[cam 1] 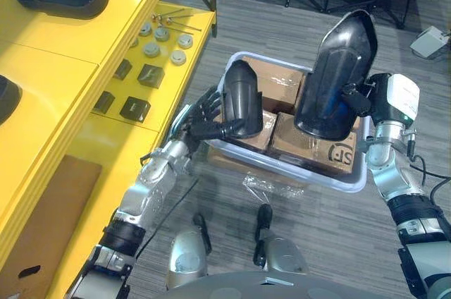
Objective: Walk over and take three plastic housings, then place them on the shelf
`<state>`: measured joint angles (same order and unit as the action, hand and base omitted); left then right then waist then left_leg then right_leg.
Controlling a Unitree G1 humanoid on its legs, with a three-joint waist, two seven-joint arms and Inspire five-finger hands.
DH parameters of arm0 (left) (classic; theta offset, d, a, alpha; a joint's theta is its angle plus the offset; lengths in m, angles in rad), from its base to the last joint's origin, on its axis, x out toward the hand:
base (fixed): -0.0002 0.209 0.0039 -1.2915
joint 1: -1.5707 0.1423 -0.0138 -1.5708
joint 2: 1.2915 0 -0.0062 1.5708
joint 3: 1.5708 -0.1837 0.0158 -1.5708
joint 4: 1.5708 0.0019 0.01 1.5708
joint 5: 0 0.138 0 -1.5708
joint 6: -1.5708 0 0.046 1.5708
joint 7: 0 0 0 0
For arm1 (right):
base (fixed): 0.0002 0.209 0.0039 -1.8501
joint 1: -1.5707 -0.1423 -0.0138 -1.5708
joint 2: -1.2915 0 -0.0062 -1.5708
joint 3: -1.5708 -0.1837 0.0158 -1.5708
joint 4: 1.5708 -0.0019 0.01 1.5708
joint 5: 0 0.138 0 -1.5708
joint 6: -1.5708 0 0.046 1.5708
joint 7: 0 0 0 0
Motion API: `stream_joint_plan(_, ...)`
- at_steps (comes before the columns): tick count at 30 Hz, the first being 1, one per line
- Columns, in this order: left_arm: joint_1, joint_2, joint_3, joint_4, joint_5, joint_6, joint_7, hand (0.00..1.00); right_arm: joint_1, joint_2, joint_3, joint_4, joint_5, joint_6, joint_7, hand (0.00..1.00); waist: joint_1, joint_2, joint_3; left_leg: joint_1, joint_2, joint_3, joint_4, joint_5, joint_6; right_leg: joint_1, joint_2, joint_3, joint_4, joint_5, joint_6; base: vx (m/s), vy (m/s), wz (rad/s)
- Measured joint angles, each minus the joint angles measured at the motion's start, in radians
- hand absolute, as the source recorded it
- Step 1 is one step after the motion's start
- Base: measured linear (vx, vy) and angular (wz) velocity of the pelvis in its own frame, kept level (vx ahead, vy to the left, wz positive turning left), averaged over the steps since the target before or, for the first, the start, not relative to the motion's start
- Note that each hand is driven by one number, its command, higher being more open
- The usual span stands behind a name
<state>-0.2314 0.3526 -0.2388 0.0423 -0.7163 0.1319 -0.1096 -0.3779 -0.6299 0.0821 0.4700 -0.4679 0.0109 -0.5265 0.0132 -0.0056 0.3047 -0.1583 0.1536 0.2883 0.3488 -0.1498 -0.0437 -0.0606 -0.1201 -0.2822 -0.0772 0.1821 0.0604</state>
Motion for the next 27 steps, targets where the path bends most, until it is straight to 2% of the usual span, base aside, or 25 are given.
stream_joint_plan(5,-0.093,0.000,-0.054,0.067,-0.182,0.101,-0.028,1.00,-0.021,0.045,0.031,-0.068,-0.049,-0.066,0.000,0.00,-0.027,-0.010,-0.007,0.007,0.000,0.019,-0.003,0.000,0.001,-0.007,0.000,0.020,0.000,0.010,0.000,-0.01,0.024,-0.12)
stream_joint_plan(7,-0.113,0.000,-0.080,0.078,-0.191,0.131,-0.028,1.00,-0.022,0.086,0.045,-0.094,-0.073,-0.091,0.000,0.00,-0.044,-0.018,-0.012,0.015,0.000,0.026,-0.004,-0.001,0.001,-0.005,0.000,0.027,0.000,0.012,0.000,0.00,0.023,-0.14)
stream_joint_plan(10,-0.127,-0.005,-0.104,0.092,-0.259,0.151,-0.028,1.00,-0.012,0.121,0.084,-0.096,-0.089,-0.122,0.000,0.00,-0.049,-0.024,-0.026,0.029,0.000,0.043,-0.006,-0.005,0.003,-0.002,-0.001,0.043,-0.001,0.014,0.001,-0.02,0.024,-0.15)
stream_joint_plan(14,-0.132,-0.019,-0.125,0.131,-0.263,0.156,-0.033,1.00,0.030,0.163,0.113,-0.096,-0.101,-0.129,0.004,0.00,-0.049,-0.023,-0.054,0.047,0.002,0.046,-0.007,-0.005,0.002,0.013,0.000,0.043,-0.003,0.011,0.000,-0.03,-0.001,-0.02)
stream_joint_plan(19,-0.136,-0.022,-0.191,0.170,-0.261,0.157,-0.034,1.00,0.075,0.206,0.152,-0.096,-0.105,-0.134,0.015,0.00,-0.046,-0.023,-0.075,0.088,0.003,0.051,-0.024,-0.002,-0.002,0.045,-0.002,0.033,-0.007,-0.011,-0.019,-0.04,-0.009,-0.01)
stream_joint_plan(27,-0.135,-0.025,-0.241,0.178,-0.239,0.157,-0.015,1.00,0.105,0.215,0.204,-0.093,-0.091,-0.139,0.018,0.00,-0.047,-0.023,-0.093,0.136,0.009,0.060,-0.061,0.010,-0.017,0.066,0.002,0.015,-0.007,-0.021,-0.034,0.00,-0.008,-0.02)
